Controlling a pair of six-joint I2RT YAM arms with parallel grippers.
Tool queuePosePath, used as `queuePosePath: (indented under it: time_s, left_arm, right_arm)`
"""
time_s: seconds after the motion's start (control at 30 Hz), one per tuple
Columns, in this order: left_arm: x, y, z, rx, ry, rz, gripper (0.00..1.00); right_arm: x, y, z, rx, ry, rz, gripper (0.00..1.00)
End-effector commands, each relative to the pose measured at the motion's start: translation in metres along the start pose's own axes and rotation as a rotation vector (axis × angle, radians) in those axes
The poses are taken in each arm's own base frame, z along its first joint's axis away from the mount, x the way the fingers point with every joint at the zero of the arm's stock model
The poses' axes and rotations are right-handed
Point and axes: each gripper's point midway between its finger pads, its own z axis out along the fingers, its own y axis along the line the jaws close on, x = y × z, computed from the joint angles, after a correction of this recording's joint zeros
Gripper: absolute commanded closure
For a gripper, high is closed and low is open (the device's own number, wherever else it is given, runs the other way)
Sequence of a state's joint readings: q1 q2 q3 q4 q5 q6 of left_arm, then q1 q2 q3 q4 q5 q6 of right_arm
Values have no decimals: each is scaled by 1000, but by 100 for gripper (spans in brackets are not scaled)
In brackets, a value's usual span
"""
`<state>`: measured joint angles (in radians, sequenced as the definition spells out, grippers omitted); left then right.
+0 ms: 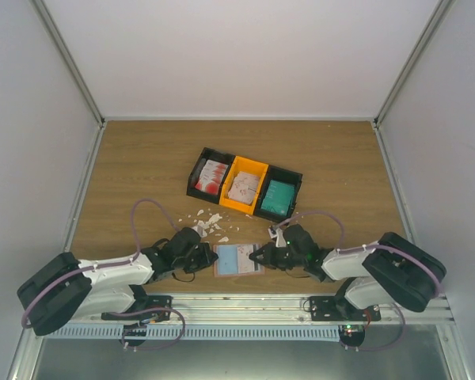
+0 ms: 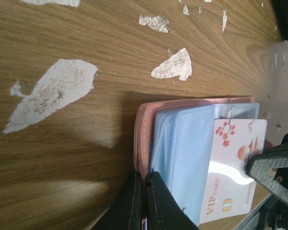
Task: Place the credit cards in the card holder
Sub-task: Insert the credit card into the card holder.
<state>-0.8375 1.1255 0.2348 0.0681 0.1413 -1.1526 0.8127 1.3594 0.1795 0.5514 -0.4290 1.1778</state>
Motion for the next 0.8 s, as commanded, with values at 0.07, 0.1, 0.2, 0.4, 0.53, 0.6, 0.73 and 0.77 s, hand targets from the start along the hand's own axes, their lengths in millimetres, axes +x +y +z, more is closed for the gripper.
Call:
queuePosePath:
  time_s: [0.07, 0.1, 0.2, 0.4, 0.53, 0.6, 0.73, 0.77]
  left_arm:
    - [2, 2, 8, 8, -7, 10, 100]
    - [3, 2, 9, 7, -4, 12, 100]
    - [4, 2, 10, 6, 2, 16, 100]
    - [8, 1, 11, 9, 14, 16, 100]
    - [9, 3, 12, 7, 19, 11, 100]
    - [9, 3, 12, 7, 18, 8, 100]
    - [10, 4, 12, 4, 15, 5, 100]
    - [10, 4, 11, 7, 14, 4, 100]
  right_arm:
    - [9, -11, 10, -5, 56, 22, 99]
    - [10, -12, 11, -6, 59, 24, 100]
    - [10, -17, 14, 10, 60, 26, 100]
    - [8, -19, 19, 15, 43, 52, 99]
    - [3, -19, 23, 32, 14, 49, 100]
    - [1, -18, 25, 33, 8, 39, 99]
    - [-1, -23, 25, 53, -7, 39, 99]
    - [-1, -23, 25, 55, -8, 37, 99]
